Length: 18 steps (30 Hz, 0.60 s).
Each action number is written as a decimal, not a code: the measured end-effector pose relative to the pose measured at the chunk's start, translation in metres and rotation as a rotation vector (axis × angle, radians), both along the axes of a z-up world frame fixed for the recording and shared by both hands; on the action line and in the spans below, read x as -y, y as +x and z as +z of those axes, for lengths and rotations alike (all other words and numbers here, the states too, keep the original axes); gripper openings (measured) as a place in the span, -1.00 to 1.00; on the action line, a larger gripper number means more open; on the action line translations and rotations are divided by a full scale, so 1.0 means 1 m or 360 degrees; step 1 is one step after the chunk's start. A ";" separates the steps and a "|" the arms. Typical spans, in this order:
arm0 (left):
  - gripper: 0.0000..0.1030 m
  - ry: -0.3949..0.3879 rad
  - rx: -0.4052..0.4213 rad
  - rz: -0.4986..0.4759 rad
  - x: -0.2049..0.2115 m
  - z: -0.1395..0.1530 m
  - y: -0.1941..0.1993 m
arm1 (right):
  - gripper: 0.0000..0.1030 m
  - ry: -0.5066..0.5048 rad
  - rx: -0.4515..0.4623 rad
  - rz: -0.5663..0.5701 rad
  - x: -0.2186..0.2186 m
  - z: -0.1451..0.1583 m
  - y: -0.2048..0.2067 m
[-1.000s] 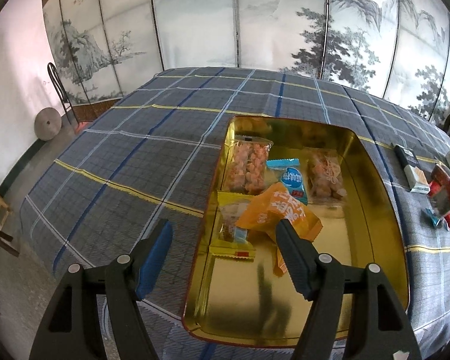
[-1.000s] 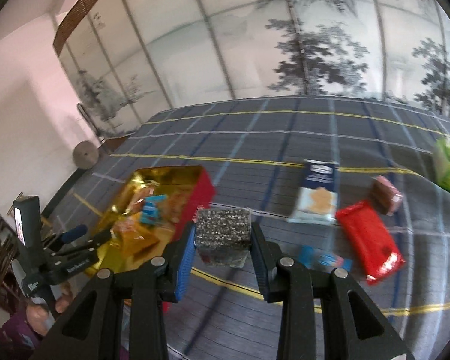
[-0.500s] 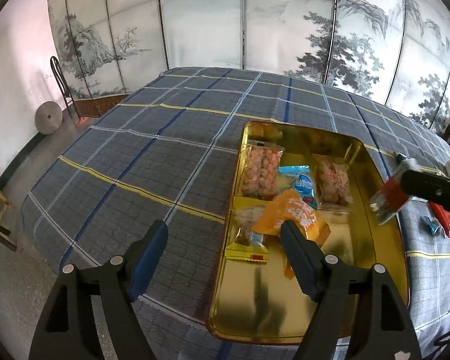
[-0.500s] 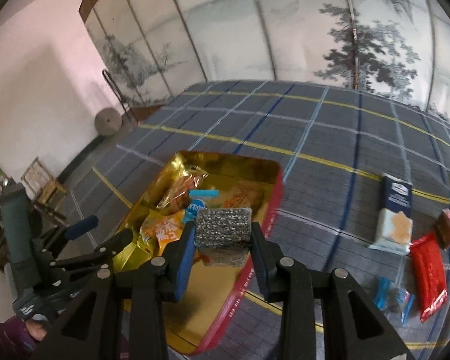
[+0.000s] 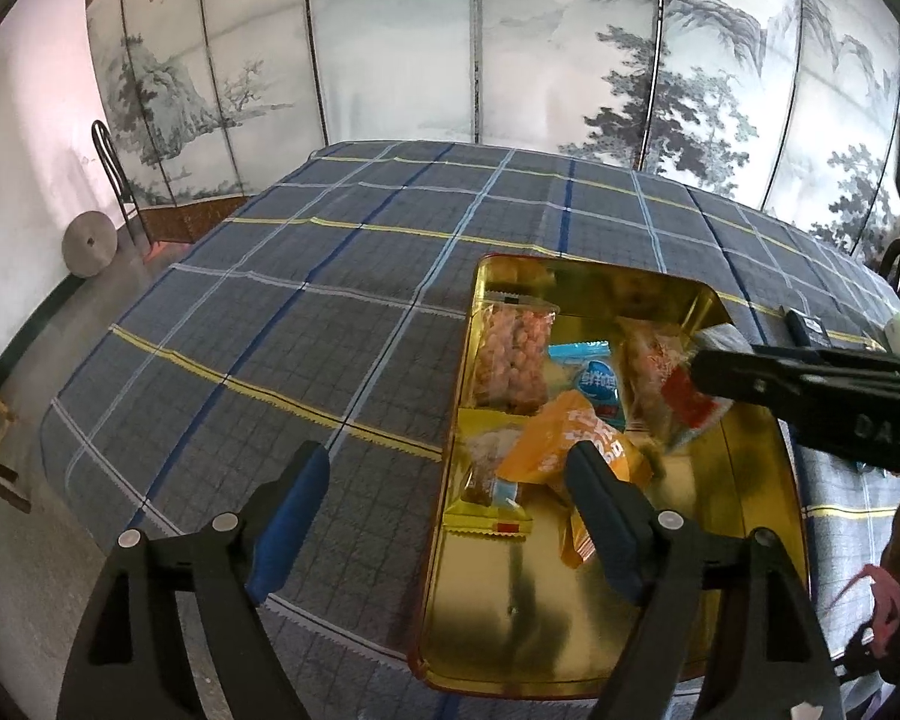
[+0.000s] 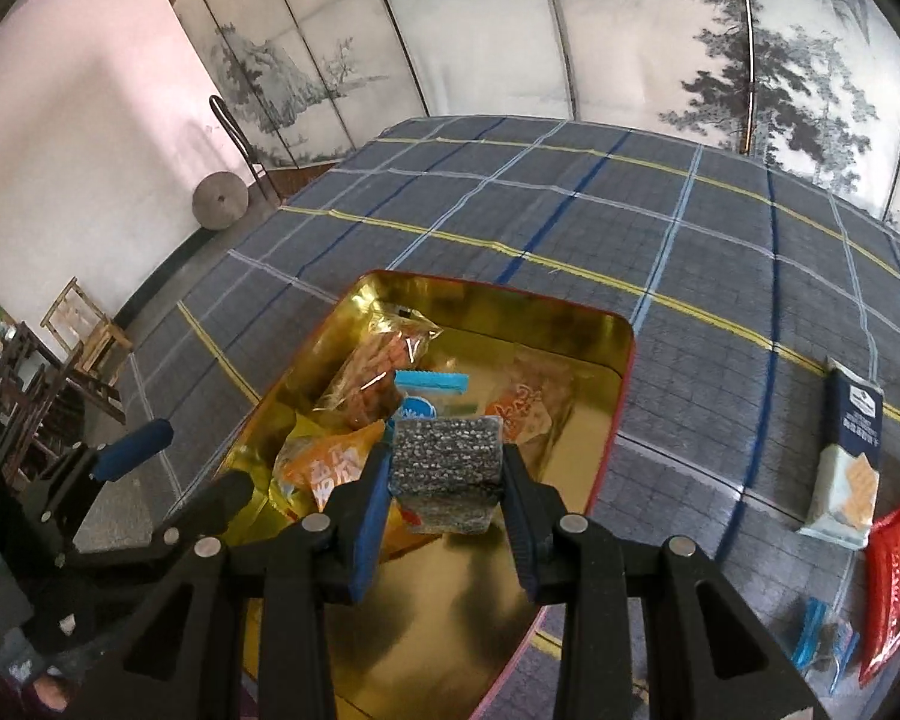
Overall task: Organize snacks
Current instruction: 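Carry the grey speckled bar into the gold tin and open the right tool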
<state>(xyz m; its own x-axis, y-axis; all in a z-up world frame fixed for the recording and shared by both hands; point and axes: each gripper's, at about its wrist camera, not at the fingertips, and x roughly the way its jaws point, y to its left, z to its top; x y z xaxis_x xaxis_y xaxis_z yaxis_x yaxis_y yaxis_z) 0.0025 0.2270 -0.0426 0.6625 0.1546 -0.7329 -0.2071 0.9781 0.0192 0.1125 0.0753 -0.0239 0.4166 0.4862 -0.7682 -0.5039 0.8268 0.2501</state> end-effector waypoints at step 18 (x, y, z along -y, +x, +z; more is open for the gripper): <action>0.56 0.0028 -0.0058 0.0007 -0.004 -0.012 0.008 | -0.30 0.0035 0.0027 -0.0106 -0.005 -0.005 0.029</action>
